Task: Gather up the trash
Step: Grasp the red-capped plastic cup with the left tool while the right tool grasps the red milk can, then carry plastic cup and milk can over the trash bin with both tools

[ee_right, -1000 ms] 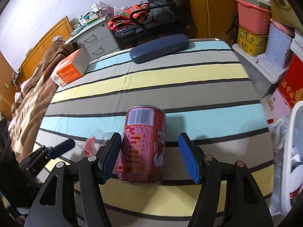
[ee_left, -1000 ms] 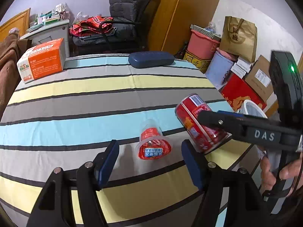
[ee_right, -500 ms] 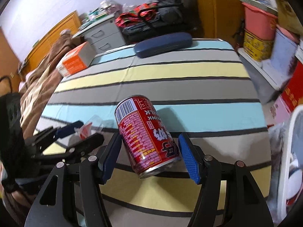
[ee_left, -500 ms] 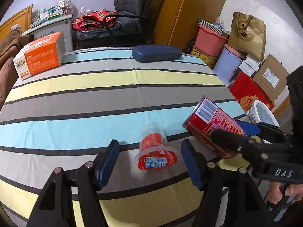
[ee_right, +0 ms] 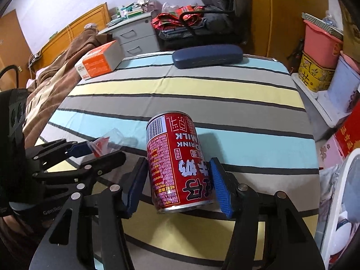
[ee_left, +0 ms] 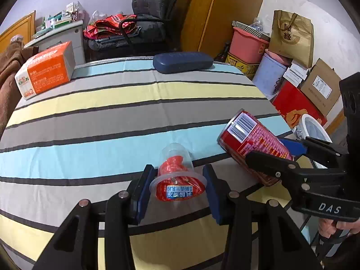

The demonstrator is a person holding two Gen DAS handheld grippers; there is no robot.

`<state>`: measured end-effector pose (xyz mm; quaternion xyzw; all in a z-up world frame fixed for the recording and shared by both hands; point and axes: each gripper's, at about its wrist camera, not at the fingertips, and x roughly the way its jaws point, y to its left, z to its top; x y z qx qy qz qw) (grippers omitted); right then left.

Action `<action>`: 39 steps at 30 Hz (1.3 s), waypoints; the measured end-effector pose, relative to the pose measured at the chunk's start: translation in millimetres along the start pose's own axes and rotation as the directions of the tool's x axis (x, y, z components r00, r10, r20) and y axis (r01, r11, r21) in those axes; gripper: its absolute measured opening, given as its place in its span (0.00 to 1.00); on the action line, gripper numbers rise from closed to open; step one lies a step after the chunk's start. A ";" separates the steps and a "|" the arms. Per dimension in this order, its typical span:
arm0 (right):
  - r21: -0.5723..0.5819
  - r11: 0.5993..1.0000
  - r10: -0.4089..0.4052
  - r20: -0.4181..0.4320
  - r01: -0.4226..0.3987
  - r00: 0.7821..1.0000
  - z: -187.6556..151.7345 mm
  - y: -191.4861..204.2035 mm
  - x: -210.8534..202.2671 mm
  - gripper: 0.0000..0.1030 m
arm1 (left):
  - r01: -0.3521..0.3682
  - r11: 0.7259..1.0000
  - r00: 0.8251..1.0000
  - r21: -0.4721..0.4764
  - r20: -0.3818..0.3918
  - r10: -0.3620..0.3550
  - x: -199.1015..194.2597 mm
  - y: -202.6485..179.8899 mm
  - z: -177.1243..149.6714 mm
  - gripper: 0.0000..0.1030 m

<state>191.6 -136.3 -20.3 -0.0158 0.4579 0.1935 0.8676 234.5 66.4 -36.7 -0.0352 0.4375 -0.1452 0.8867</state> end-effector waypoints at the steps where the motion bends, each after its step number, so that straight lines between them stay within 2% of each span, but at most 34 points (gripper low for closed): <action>1: 0.006 1.000 0.001 0.007 -0.001 1.000 -0.6 -0.9 -1.5 0.55 | -0.002 1.000 1.000 0.001 0.004 0.002 -2.0 -0.8 -0.1 0.45; 8: 0.068 0.998 0.005 0.061 -0.009 0.998 -6.7 -10.6 -20.1 0.54 | -0.007 1.000 0.999 0.031 0.048 0.005 -20.8 -17.8 -1.3 0.45; 26: 0.157 0.988 -0.031 0.185 0.002 0.982 -31.0 -35.1 -72.1 0.53 | 0.038 0.993 0.992 0.111 0.114 -0.051 -55.4 -77.3 -3.3 0.45; 33: 0.188 0.981 -0.086 0.234 0.042 0.969 -41.5 -49.2 -97.8 0.53 | 0.075 0.980 0.987 0.183 0.128 -0.099 -62.7 -117.8 0.8 0.45; 39: 0.248 0.964 -0.158 0.257 0.093 0.953 -52.2 -78.9 -120.0 0.53 | 0.116 0.962 0.982 0.247 0.119 -0.149 -58.8 -159.7 7.6 0.45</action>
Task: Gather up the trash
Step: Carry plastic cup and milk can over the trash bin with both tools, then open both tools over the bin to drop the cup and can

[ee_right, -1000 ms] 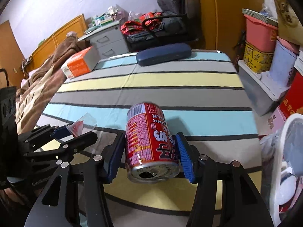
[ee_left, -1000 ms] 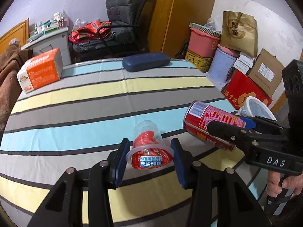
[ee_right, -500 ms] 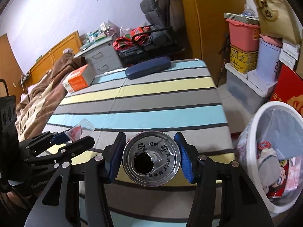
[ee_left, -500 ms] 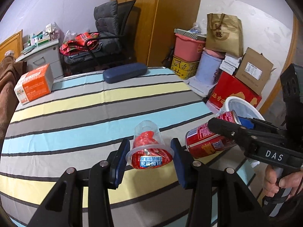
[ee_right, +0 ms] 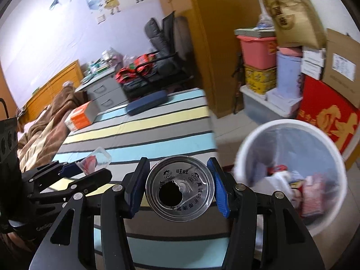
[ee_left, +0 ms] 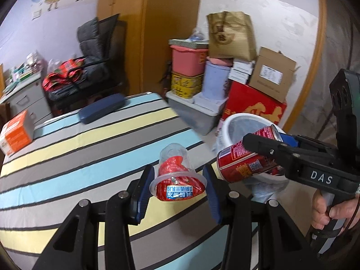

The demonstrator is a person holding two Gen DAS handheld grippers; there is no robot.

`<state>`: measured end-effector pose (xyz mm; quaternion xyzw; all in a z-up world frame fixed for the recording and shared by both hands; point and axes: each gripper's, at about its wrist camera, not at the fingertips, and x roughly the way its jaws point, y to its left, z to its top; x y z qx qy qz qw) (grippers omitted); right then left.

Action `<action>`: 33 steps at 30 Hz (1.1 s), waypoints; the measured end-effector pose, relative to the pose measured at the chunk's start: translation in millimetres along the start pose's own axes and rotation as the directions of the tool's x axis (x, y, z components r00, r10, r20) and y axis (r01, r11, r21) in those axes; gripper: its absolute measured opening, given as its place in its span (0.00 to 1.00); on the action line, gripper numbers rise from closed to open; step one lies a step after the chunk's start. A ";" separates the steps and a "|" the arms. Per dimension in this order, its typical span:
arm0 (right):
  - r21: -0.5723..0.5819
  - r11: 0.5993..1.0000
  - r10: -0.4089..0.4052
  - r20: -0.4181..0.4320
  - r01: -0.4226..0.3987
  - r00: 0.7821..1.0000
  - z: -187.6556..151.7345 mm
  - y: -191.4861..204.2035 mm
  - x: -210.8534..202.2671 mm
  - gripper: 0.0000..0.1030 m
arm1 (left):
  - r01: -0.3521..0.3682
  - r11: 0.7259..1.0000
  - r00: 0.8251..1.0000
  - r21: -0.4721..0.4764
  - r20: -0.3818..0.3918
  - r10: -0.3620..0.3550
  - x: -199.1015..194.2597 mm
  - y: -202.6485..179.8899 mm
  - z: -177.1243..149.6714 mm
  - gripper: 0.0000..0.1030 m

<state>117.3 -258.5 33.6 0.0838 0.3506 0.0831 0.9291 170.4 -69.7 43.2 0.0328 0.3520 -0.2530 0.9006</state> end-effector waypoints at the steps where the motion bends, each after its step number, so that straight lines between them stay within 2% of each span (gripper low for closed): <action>1: 0.009 1.000 -0.012 0.005 0.012 1.000 0.4 -6.5 -3.1 0.53 | 0.011 1.000 1.000 0.010 0.000 -0.011 2.7 -7.0 2.9 0.45; 14: 0.105 0.983 -0.158 0.045 0.152 0.987 -0.7 -79.6 -36.3 0.53 | 0.132 0.983 0.991 0.127 -0.020 -0.130 35.9 -96.1 28.2 0.45; 24: 0.174 0.947 -0.270 -0.025 0.271 0.962 0.5 -136.2 -21.5 0.53 | 0.200 0.968 0.977 0.153 -0.100 -0.186 78.5 -144.0 35.6 0.45; 33: 0.196 0.947 -0.252 -0.038 0.254 0.967 12.9 -156.0 -10.1 0.53 | 0.216 0.966 0.971 0.141 -0.132 -0.198 108.6 -161.2 40.8 0.45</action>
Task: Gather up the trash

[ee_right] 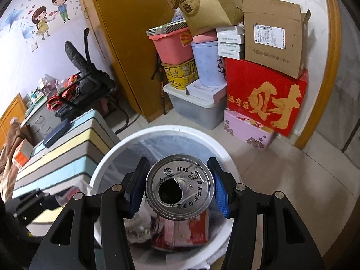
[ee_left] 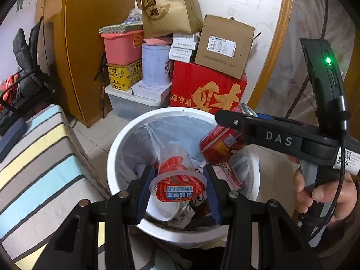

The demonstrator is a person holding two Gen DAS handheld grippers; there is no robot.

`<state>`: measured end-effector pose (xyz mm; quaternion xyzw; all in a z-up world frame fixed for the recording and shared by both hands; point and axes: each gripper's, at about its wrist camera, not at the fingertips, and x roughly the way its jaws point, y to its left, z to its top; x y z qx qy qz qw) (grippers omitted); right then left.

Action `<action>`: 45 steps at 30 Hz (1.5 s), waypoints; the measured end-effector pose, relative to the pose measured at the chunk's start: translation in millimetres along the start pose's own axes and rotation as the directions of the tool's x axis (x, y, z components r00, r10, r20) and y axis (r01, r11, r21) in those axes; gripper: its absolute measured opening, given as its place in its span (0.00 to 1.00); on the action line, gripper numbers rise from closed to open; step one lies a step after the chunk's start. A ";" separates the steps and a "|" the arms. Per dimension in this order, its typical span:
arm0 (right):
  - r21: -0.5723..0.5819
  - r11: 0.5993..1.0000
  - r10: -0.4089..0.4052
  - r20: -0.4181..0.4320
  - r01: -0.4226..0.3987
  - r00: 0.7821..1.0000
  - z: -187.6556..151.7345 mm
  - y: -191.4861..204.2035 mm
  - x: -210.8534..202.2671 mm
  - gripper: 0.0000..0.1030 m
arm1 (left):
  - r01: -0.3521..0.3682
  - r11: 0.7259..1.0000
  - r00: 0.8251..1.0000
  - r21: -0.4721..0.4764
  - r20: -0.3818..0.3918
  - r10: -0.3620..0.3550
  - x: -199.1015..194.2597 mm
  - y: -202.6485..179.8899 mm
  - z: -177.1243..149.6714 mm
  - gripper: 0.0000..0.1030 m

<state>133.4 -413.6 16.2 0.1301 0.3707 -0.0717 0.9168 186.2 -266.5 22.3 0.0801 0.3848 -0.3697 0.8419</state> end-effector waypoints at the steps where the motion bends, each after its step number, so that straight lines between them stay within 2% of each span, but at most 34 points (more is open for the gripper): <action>1: -0.001 1.000 0.007 -0.013 -0.007 1.000 1.1 0.6 1.7 0.53 | -0.004 1.000 1.000 0.010 0.001 0.004 1.4 -1.9 -0.1 0.46; 4: -0.011 1.000 0.016 -0.016 -0.016 1.000 1.8 0.0 4.5 0.53 | -0.017 1.000 1.000 0.017 0.003 0.017 3.6 -4.2 0.2 0.62; 6: -0.032 0.999 0.028 -0.020 -0.029 0.999 1.5 1.8 4.7 0.54 | -0.002 1.000 1.000 0.010 0.000 0.002 4.7 -3.6 0.8 0.62; 10: -0.020 0.998 0.059 0.004 -0.058 0.998 3.9 0.2 -0.3 0.58 | -0.020 1.000 1.000 0.006 -0.001 0.020 5.4 -2.9 1.3 0.64; 21: 0.018 0.995 0.093 0.085 -0.095 0.992 8.0 2.6 -21.3 0.59 | -0.024 1.000 0.999 -0.020 0.027 0.024 -15.3 2.9 -5.0 0.64; 24: 0.033 0.993 0.109 0.125 -0.114 0.986 4.7 3.0 -32.2 0.59 | -0.025 0.999 0.999 -0.027 0.042 0.026 -24.2 5.1 -6.1 0.64; 31: 0.037 0.990 0.129 0.159 -0.137 0.979 -5.6 9.1 -48.0 0.59 | -0.035 0.999 0.996 -0.035 0.076 0.038 -43.4 4.8 -14.4 0.65; 38: 0.053 0.992 0.108 0.154 -0.117 0.982 -23.5 11.3 -55.6 0.59 | -0.041 0.998 0.995 -0.051 0.092 0.046 -59.0 6.6 -26.0 0.70; 41: 0.039 0.995 0.080 0.161 -0.088 0.984 -32.8 16.9 -62.0 0.59 | -0.062 0.996 0.993 -0.060 0.100 0.068 -67.1 7.4 -34.9 0.70; 45: 0.021 0.995 0.090 0.159 -0.094 0.983 -44.2 24.4 -68.9 0.59 | -0.105 0.992 0.988 -0.069 0.108 0.112 -81.8 7.5 -49.1 0.70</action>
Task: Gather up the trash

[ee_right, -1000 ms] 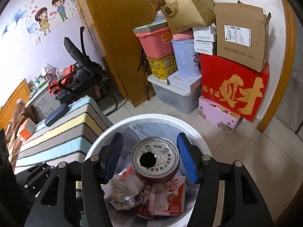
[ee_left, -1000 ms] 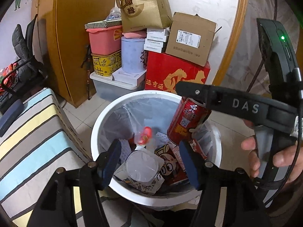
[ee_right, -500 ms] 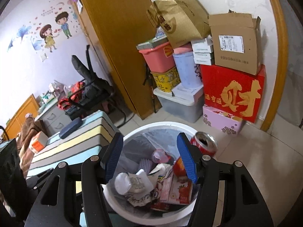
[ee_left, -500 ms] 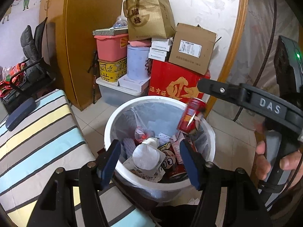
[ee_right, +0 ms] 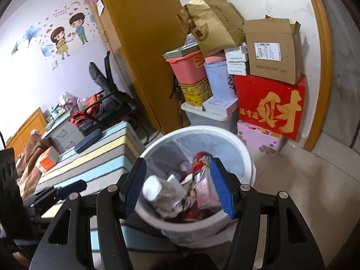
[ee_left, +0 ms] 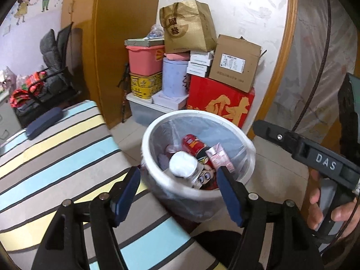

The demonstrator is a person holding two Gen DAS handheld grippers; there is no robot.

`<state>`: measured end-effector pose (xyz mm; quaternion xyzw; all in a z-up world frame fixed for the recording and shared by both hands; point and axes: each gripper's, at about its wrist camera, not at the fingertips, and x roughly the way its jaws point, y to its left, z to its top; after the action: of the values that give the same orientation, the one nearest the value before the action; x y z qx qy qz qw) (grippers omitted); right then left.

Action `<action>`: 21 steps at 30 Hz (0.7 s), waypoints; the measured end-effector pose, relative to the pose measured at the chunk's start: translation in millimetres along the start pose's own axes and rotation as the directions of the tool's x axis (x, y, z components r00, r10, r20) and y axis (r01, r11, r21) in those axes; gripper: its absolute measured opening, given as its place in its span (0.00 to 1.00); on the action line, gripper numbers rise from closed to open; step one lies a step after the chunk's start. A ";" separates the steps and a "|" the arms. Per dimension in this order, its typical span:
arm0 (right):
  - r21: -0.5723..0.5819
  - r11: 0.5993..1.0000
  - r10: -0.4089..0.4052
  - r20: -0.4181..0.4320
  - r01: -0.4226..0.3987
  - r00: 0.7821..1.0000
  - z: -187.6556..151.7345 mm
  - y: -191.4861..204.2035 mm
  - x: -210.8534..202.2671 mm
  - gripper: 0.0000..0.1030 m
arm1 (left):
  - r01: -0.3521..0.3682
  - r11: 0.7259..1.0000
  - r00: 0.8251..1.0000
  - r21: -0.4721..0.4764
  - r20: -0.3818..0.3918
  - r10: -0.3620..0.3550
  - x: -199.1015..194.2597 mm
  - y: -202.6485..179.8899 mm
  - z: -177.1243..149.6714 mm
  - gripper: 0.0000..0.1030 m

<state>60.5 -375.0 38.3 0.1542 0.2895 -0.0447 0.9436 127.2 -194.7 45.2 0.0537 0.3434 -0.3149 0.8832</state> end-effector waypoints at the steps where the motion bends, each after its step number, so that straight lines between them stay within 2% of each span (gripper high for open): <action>1: -0.005 1.000 -0.001 0.002 0.001 1.000 -2.7 1.8 -2.5 0.59 | -0.014 1.000 1.000 0.001 0.007 0.014 -4.9 0.8 -3.7 0.70; 6: -0.017 1.000 -0.025 0.027 0.026 0.999 -16.9 10.3 -16.6 0.59 | -0.056 0.998 0.998 -0.010 0.017 0.056 -22.5 4.6 -20.9 0.70; 10: -0.031 0.998 -0.047 0.040 0.049 0.998 -27.6 16.2 -24.3 0.59 | -0.128 0.992 0.991 -0.017 0.039 0.129 -36.8 6.3 -34.6 0.70; 15: -0.068 0.995 -0.075 0.046 0.078 0.996 -39.4 26.2 -29.4 0.59 | -0.154 0.986 0.986 -0.056 0.056 0.157 -49.1 8.2 -49.7 0.70; 19: -0.102 0.990 -0.096 0.042 0.100 0.995 -50.8 34.7 -31.1 0.59 | -0.206 0.977 0.974 -0.062 0.085 0.211 -58.4 4.5 -58.4 0.71; 21: -0.108 0.988 -0.102 0.041 0.106 0.994 -56.6 37.3 -32.5 0.59 | -0.202 0.977 0.974 -0.069 0.092 0.208 -61.2 5.0 -62.5 0.71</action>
<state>9.9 -321.9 21.9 0.0858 0.2822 -0.0807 0.9521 59.8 -139.5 36.3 0.0472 0.3012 -0.2138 0.9281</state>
